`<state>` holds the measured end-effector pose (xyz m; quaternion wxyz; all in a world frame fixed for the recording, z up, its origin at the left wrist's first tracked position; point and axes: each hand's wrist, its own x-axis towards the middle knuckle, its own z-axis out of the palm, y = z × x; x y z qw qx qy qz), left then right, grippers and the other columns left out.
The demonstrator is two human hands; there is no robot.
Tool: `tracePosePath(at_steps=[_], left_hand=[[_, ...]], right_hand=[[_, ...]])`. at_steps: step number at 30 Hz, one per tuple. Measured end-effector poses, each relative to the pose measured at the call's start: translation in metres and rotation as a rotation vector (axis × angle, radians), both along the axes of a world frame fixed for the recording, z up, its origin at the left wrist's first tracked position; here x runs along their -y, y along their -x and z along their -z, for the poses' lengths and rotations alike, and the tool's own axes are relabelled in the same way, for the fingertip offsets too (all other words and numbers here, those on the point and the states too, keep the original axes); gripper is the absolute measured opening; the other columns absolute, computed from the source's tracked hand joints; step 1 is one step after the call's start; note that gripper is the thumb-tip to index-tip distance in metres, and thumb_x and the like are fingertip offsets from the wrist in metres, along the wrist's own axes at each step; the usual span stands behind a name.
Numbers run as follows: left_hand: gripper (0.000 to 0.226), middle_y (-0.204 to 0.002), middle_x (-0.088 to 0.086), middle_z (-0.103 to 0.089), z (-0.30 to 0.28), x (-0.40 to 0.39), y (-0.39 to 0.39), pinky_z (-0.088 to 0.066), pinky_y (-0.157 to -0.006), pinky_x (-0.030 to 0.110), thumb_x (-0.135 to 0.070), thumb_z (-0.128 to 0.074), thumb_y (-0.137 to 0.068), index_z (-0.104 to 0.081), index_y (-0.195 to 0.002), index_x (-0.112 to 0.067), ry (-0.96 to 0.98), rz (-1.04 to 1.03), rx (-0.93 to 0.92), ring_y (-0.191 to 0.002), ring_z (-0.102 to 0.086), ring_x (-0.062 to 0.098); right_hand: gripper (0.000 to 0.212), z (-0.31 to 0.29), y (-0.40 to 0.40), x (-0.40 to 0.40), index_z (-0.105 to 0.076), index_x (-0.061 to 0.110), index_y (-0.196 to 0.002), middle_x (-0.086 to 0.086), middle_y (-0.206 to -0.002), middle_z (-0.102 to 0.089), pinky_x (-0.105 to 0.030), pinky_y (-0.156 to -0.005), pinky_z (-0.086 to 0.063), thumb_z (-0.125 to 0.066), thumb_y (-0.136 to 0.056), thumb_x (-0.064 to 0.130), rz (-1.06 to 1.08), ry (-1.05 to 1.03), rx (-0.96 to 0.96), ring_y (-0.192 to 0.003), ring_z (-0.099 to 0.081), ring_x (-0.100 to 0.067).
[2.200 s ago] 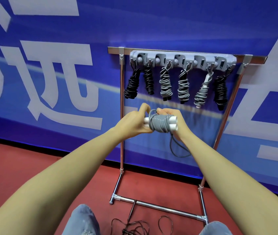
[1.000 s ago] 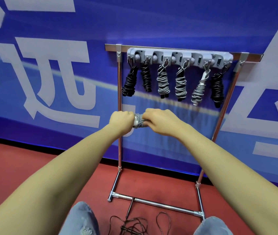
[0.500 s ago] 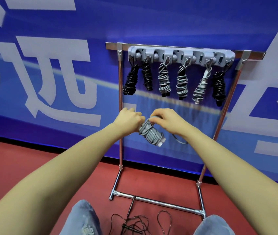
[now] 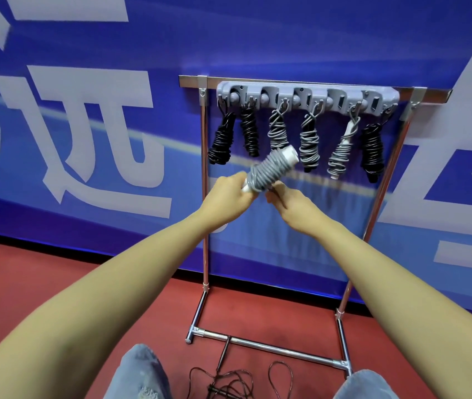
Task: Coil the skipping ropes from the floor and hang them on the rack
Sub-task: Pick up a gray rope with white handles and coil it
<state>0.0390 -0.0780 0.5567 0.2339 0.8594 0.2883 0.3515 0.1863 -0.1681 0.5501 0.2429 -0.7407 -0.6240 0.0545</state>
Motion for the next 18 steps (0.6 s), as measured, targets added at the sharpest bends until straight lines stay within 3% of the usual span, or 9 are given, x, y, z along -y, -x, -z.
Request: tracePosePath(at_steps=[3, 6, 11, 15, 18], left_hand=[[0.016, -0.067, 0.006, -0.048, -0.006, 0.002, -0.011, -0.028, -0.042, 0.028, -0.016, -0.046, -0.092, -0.033, -0.1, -0.008, 0.104, -0.088, 0.031, -0.047, -0.04, 0.02], [0.022, -0.073, 0.009, -0.049, 0.0, -0.003, -0.019, -0.025, -0.044, 0.031, -0.007, -0.044, -0.091, -0.03, -0.108, -0.007, -0.012, -0.218, -0.103, -0.055, -0.045, 0.025], [0.042, -0.085, 0.012, -0.058, 0.013, -0.011, -0.021, -0.038, -0.057, 0.037, 0.001, -0.046, -0.088, -0.028, -0.126, 0.0, -0.184, -0.399, -0.406, -0.072, -0.054, 0.032], [0.051, -0.073, 0.006, -0.054, 0.018, -0.017, -0.015, -0.026, -0.042, 0.028, 0.006, -0.054, -0.081, -0.029, -0.126, 0.002, -0.415, -0.454, -0.637, -0.061, -0.054, 0.028], [0.053, -0.062, 0.0, -0.047, 0.018, -0.021, -0.005, -0.018, -0.041, 0.023, 0.003, -0.061, -0.074, -0.034, -0.12, 0.003, -0.569, -0.411, -0.753, -0.06, -0.059, 0.023]], right_hand=[[0.02, 0.005, 0.007, 0.002, -0.043, 0.017, -0.099, 0.002, -0.104, -0.06, -0.038, -0.074, -0.042, -0.031, -0.103, 0.032, 0.0, 0.03, 0.022, -0.084, -0.055, -0.028], [0.028, 0.006, 0.014, 0.0, -0.049, 0.014, -0.1, 0.006, -0.1, -0.059, -0.036, -0.072, -0.042, -0.03, -0.103, 0.036, -0.012, 0.071, 0.084, -0.084, -0.055, -0.023], [0.037, -0.003, 0.028, -0.001, -0.059, 0.004, -0.094, 0.011, -0.072, -0.049, -0.036, -0.068, -0.043, -0.038, -0.101, 0.033, -0.115, 0.121, 0.061, -0.068, -0.05, -0.019], [0.03, -0.01, 0.037, -0.001, -0.05, 0.008, -0.072, 0.001, -0.065, -0.045, -0.033, -0.057, -0.036, -0.049, -0.097, 0.026, -0.164, 0.142, 0.143, -0.066, -0.044, -0.022], [0.025, -0.016, 0.041, -0.003, -0.053, 0.009, -0.082, -0.001, -0.075, -0.051, -0.031, -0.058, -0.032, -0.047, -0.097, 0.028, -0.155, 0.13, 0.273, -0.074, -0.046, -0.023]])
